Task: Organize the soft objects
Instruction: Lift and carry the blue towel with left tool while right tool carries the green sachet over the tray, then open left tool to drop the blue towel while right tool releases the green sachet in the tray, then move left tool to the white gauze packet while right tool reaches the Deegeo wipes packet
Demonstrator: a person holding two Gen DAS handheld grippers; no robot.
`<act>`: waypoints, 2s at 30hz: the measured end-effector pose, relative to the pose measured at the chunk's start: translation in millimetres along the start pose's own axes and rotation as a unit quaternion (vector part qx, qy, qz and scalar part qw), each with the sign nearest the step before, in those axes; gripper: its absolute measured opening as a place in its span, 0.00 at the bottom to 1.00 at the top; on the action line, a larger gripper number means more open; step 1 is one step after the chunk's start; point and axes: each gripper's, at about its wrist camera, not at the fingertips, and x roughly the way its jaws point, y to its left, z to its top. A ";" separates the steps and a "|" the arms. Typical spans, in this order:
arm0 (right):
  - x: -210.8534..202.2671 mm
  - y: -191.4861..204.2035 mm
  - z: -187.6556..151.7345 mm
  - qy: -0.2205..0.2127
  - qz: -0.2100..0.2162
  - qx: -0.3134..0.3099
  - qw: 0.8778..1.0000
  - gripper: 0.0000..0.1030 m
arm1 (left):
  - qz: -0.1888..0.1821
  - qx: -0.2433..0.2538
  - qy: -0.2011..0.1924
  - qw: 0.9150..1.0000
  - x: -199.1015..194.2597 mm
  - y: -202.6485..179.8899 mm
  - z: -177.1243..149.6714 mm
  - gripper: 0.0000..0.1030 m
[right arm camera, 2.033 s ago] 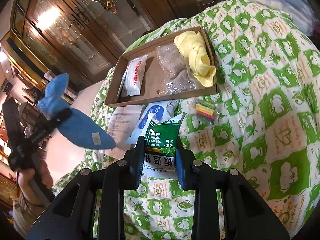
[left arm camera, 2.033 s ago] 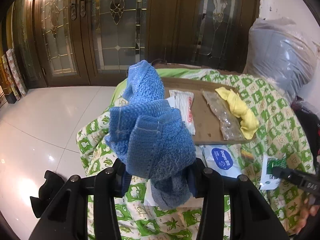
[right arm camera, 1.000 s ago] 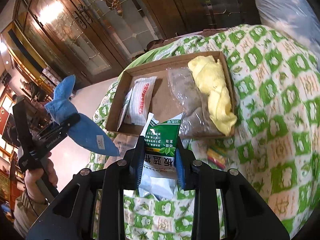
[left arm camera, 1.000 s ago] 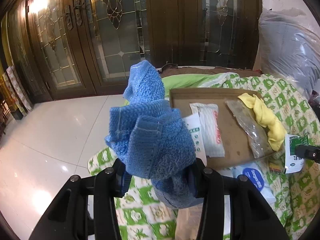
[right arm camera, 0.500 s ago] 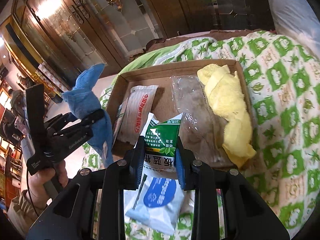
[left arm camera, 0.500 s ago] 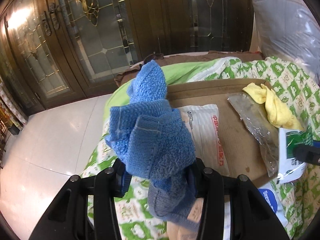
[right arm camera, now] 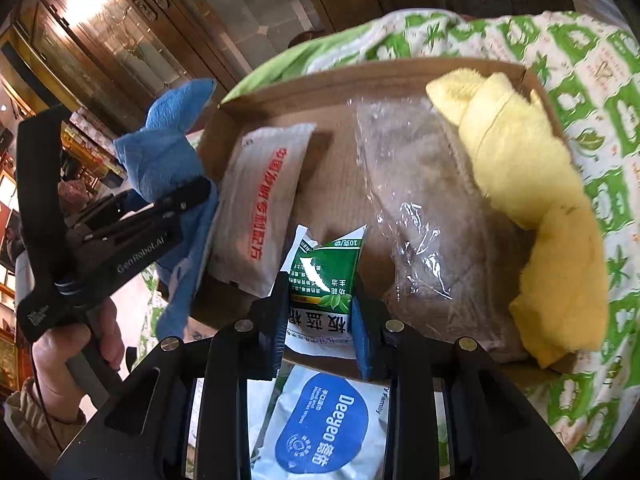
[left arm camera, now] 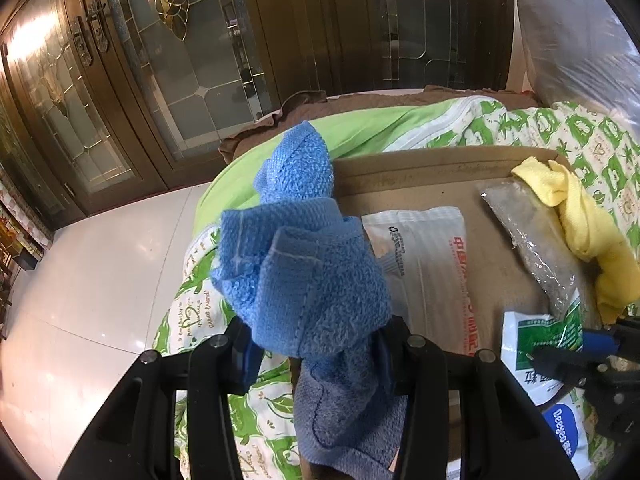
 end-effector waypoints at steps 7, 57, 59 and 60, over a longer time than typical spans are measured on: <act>14.2 -2.7 -3.3 0.008 0.005 -0.005 1.000 0.27 | -0.002 -0.003 0.000 1.000 5.9 1.5 2.6 0.46; -58.5 -47.4 -108.8 -0.019 0.019 0.106 0.994 0.62 | -0.029 -0.125 0.009 0.992 -79.5 5.3 -141.1 0.70; -57.0 -54.0 -108.7 -0.020 0.018 0.119 0.993 0.62 | -0.027 -0.122 0.008 0.992 -80.6 3.9 -143.4 0.70; -56.4 -56.6 -109.5 -0.018 0.019 0.125 0.992 0.62 | -0.031 -0.124 0.009 0.992 -81.7 3.8 -146.6 0.70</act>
